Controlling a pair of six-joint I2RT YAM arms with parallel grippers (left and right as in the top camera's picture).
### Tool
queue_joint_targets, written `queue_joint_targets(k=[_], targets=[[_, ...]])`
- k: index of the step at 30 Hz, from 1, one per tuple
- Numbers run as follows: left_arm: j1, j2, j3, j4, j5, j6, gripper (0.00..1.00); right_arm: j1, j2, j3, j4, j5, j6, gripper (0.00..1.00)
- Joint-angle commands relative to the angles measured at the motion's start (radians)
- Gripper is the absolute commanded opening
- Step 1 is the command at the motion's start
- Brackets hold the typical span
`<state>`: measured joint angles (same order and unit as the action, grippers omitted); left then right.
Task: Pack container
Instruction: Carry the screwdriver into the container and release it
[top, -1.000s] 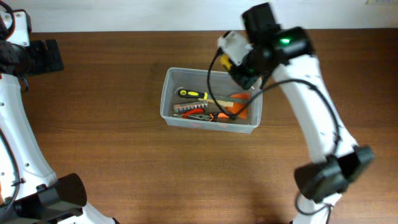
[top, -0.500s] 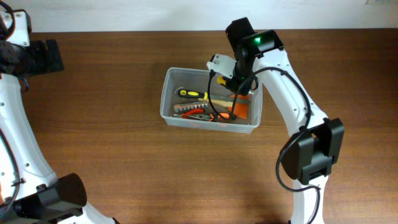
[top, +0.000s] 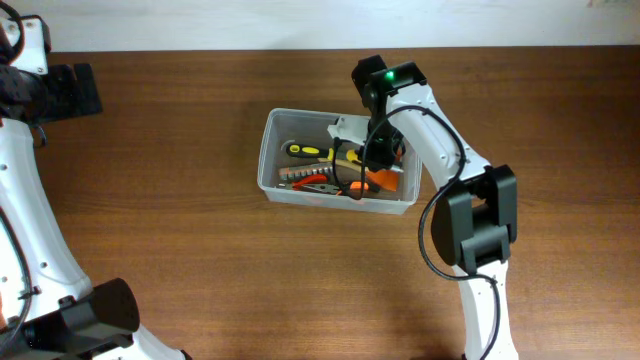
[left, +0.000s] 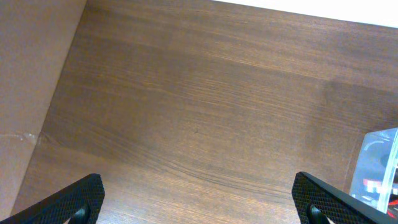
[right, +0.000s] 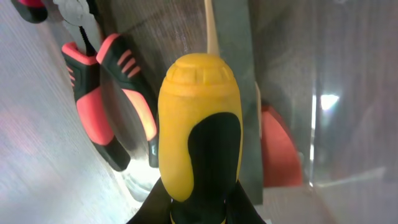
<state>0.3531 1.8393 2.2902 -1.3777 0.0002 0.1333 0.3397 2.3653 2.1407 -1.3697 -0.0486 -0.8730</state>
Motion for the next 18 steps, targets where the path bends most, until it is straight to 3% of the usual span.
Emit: queue_joint_targets(k=[1,5,7,8,13,15,18], targets=[[0.003,-0.005,0.001,0.0,0.004,-0.009,0.99,-0.019,0.024,-0.002,-0.009,-0.076,-0.013,0.17],[0.003,-0.005,0.001,0.0,0.004,-0.009,0.99,-0.023,0.029,-0.015,-0.014,-0.078,-0.011,0.19],[0.003,-0.005,0.001,0.0,0.004,-0.009,0.99,-0.023,0.026,-0.014,-0.022,-0.077,0.003,0.25],[0.003,-0.005,0.001,0.0,0.004,-0.009,0.99,-0.023,0.023,-0.014,-0.024,-0.071,0.029,0.47],[0.003,-0.005,0.001,0.0,0.004,-0.009,0.99,-0.023,-0.021,-0.014,-0.063,-0.068,0.116,0.6],[0.003,-0.005,0.001,0.0,0.004,-0.009,0.99,-0.021,-0.048,-0.014,-0.08,-0.067,0.13,0.99],[0.003,-0.005,0.001,0.0,0.004,-0.009,0.99,-0.02,-0.094,-0.014,-0.097,-0.063,0.166,0.99]])
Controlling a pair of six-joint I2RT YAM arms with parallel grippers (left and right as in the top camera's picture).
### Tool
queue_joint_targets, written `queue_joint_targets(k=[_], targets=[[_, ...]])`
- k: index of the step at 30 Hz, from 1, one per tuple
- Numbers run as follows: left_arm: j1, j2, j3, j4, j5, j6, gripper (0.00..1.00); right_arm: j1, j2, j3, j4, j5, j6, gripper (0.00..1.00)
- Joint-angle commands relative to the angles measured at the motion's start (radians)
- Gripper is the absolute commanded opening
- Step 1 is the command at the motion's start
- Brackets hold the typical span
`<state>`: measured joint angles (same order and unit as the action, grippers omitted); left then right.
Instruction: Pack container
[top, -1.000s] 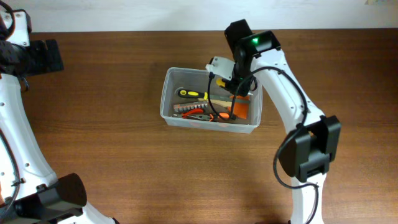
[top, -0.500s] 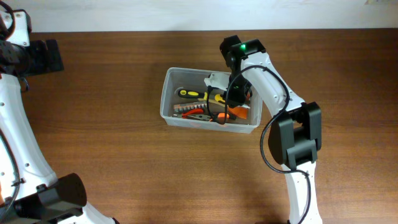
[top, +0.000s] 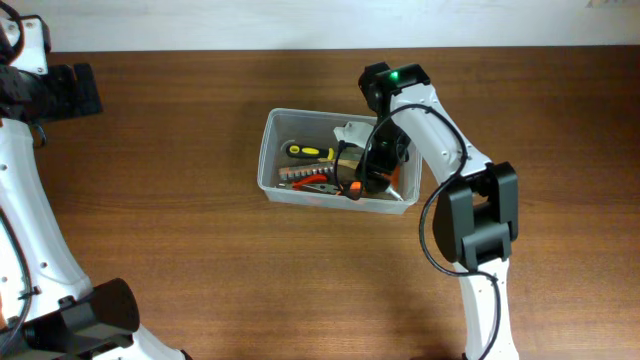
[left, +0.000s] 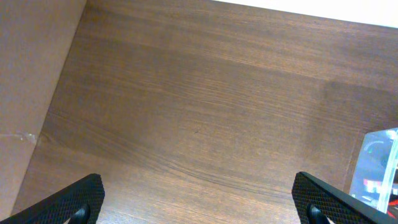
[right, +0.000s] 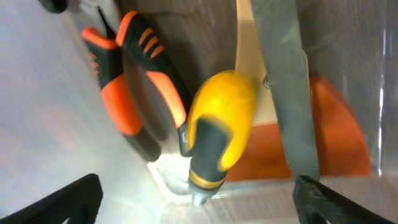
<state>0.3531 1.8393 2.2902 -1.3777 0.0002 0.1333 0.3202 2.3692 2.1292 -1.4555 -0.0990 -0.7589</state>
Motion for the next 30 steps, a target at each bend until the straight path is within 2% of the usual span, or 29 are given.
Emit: queue_joint_targets(k=[1,12,17,21,24,28,30], targets=[[0.003,-0.005,0.001,0.0,0.004,-0.009,0.99,-0.001,-0.117,-0.001,-0.011,-0.01,0.082,0.99],[0.003,-0.005,0.001,0.0,0.004,-0.009,0.99,-0.006,-0.434,0.158,-0.011,-0.021,0.26,0.99],[0.003,-0.005,0.001,0.0,0.004,-0.009,0.99,-0.068,-0.578,0.239,-0.011,-0.017,0.326,0.99],[0.003,-0.005,0.001,0.0,0.004,-0.009,0.99,-0.195,-0.666,0.259,-0.009,0.058,0.467,0.99],[0.003,-0.005,0.001,0.0,0.004,-0.009,0.99,-0.346,-0.706,0.259,-0.007,0.064,0.608,0.99],[0.003,-0.005,0.001,0.0,0.004,-0.009,0.99,-0.531,-0.7,0.248,-0.003,-0.033,0.788,0.99],[0.003,-0.005,0.001,0.0,0.004,-0.009,0.99,-0.589,-0.68,0.233,-0.003,-0.074,0.82,0.99]])
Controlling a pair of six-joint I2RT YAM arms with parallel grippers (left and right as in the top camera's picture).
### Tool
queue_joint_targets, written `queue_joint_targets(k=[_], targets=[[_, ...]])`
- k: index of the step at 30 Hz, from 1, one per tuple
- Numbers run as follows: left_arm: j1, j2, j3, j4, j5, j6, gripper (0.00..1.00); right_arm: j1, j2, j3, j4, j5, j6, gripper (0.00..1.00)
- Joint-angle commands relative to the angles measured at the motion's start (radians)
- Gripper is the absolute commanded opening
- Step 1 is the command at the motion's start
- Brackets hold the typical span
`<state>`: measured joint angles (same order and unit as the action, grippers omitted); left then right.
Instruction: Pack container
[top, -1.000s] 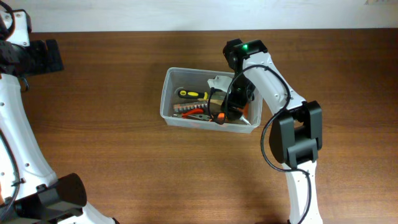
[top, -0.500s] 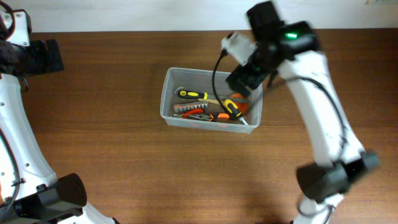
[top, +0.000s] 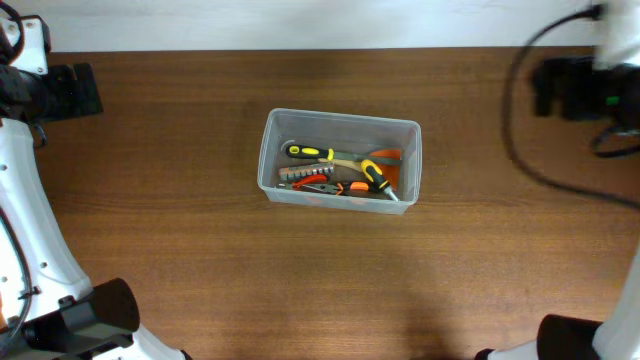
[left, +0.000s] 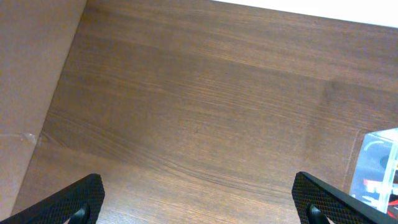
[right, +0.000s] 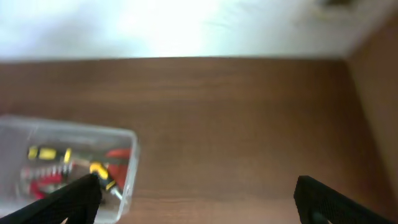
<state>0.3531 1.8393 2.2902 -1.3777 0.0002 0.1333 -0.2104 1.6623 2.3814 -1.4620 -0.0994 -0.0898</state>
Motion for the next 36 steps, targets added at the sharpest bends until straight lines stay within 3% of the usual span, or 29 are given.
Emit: queue_joint_targets(k=[1,6,9,11,13,17,22,36], targets=[[0.003,-0.005,0.001,0.0,0.004,-0.009,0.99,-0.076,0.04,-0.027,0.003,-0.087,0.151,0.99],[0.003,-0.005,0.001,0.071,0.031,-0.01,0.99,-0.095,0.15,-0.104,0.002,-0.155,0.156,0.98],[0.003,-0.005,0.001,0.067,0.085,-0.009,0.99,-0.076,0.238,-0.166,0.003,-0.163,0.207,0.77],[0.003,-0.005,0.001,0.074,0.115,-0.01,0.99,-0.067,0.298,-0.194,0.004,-0.164,0.247,0.51],[0.003,-0.002,0.001,0.08,0.164,-0.009,0.99,-0.058,0.367,-0.212,0.003,-0.172,0.282,0.05],[0.003,0.015,0.001,0.074,0.337,0.002,0.99,-0.03,0.496,-0.226,-0.006,-0.249,0.286,0.04],[-0.006,0.088,0.001,0.016,0.534,0.105,0.99,0.036,0.614,-0.226,0.012,-0.27,0.253,0.04],[-0.013,0.377,0.001,-0.188,0.535,0.103,0.99,0.22,0.695,-0.228,0.233,-0.267,0.233,0.04]])
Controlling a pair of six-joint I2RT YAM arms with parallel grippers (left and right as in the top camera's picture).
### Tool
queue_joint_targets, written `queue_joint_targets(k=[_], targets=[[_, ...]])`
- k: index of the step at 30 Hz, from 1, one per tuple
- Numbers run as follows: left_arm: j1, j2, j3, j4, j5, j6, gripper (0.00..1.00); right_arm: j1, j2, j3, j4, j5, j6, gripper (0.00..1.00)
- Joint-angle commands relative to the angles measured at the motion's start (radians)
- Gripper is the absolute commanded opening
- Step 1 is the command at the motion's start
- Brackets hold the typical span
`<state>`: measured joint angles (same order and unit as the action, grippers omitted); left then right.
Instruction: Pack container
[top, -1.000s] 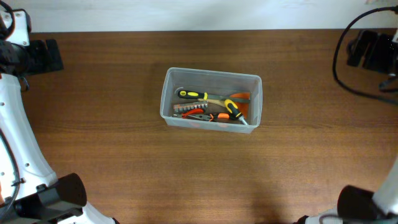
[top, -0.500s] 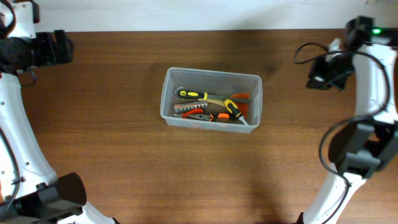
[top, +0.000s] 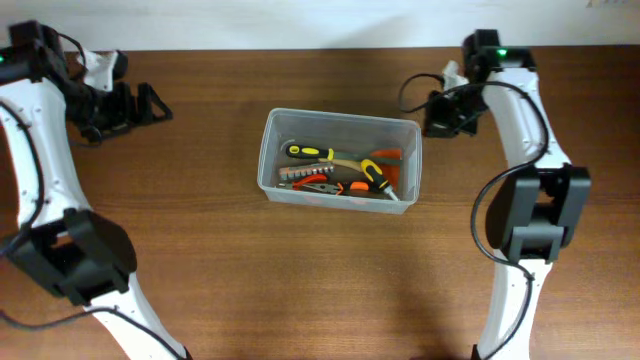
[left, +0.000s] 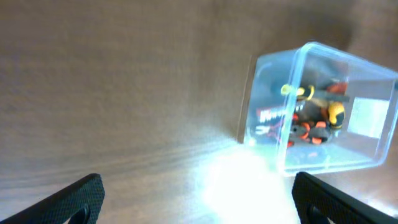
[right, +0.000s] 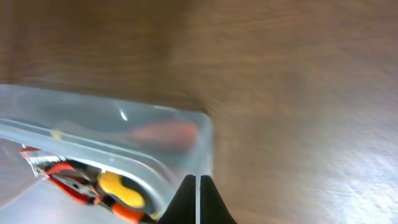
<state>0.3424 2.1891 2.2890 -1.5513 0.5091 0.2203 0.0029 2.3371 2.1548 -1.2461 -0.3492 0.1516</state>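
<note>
The clear plastic container (top: 340, 128) stands mid-table, holding a yellow-and-black screwdriver (top: 310, 152), a second yellow-handled screwdriver (top: 372, 172), orange pliers (top: 325, 186) and a bit set (top: 298, 175). My left gripper (top: 158, 104) hangs open well to its left; in the left wrist view the container (left: 314, 62) lies ahead to the right of the left gripper (left: 196, 205). My right gripper (top: 433, 114) is shut on nothing just outside the container's far right corner; the right wrist view shows the right gripper (right: 199, 200) beside the container wall (right: 124, 134).
Brown wooden table (top: 200, 270) all round the container. A white wall edge runs along the table's far side. Glare washes out the table in front of the container in the left wrist view.
Both arms have come in toward the container. The left gripper went from the far left corner to nearer its left side. The right gripper went from far right, open, to its right corner, shut.
My right gripper was inside the container, shut on the yellow-handled screwdriver. Then it was open and the screwdriver lay among the tools. Then the right arm was far off to the right. Now both grippers flank the container, which has stayed put.
</note>
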Motion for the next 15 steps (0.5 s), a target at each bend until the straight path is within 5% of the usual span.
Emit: queue_joint_targets(k=[1,15], targets=[[-0.002,0.043,0.002,-0.025,0.026,0.016,0.99,0.012,0.021,-0.002,0.033,-0.017,-0.008,0.04],[-0.038,0.103,0.002,-0.061,0.052,0.013,0.99,0.049,0.022,-0.003,0.125,-0.141,-0.016,0.04]])
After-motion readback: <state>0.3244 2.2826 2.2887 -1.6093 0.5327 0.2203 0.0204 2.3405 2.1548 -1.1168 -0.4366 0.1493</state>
